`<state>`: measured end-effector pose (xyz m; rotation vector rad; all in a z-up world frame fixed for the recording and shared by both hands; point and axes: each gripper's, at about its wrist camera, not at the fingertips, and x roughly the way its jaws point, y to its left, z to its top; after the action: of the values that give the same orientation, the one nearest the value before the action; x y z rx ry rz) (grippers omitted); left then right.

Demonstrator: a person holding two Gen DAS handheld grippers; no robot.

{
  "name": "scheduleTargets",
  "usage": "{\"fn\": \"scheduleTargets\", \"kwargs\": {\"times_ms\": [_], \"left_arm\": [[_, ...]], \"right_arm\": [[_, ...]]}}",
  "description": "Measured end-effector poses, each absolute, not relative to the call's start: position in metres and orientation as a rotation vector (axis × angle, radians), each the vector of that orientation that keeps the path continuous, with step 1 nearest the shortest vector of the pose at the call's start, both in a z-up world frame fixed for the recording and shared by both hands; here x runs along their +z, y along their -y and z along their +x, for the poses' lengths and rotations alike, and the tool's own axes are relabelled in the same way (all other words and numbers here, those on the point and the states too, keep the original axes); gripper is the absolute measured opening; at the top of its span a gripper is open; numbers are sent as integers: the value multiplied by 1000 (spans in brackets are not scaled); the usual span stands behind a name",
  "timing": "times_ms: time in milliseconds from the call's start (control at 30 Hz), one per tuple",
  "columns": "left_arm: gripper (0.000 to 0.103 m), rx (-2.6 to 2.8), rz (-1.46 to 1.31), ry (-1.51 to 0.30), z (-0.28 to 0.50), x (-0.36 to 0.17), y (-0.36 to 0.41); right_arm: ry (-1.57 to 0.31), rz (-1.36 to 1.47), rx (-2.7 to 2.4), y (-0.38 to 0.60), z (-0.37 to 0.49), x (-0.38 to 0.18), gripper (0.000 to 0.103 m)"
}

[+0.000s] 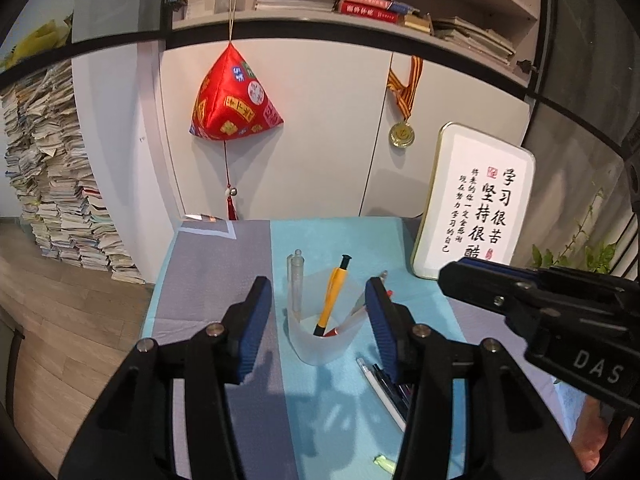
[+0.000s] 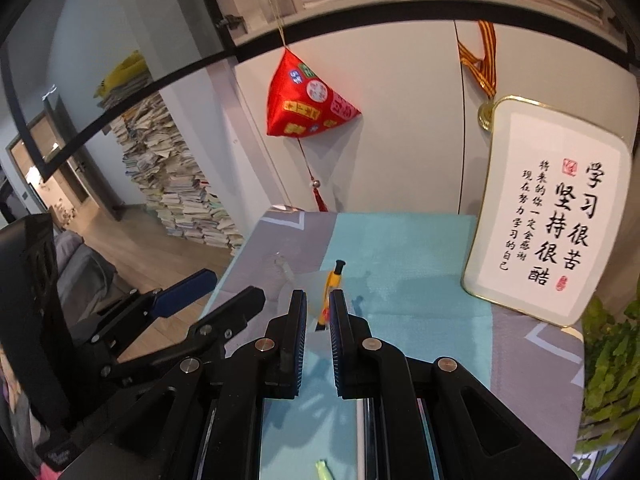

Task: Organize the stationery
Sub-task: 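Move both open tools back toward the remaining pens on the table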

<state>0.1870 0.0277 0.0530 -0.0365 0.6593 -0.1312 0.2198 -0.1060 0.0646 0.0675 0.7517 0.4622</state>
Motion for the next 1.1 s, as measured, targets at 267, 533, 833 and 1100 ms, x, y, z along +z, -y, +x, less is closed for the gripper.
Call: {"fn": "scheduleTargets", "kwargs": {"times_ms": [267,533,833,1100], "left_arm": [[47,-156,-33,-624,157,66,-25],[55,-153,-12,-611,125,66,-21],[57,-202,16,-754,108,2,1],[56,-217,35,-882,110,-49,19]], "right_arm": [[-720,41,455,116,182,74,11],[-730,8,431,131,149,68,11],[-858,-35,371,155,134,1,31],[-1006,-103,332,167,133,-76,31]]}}
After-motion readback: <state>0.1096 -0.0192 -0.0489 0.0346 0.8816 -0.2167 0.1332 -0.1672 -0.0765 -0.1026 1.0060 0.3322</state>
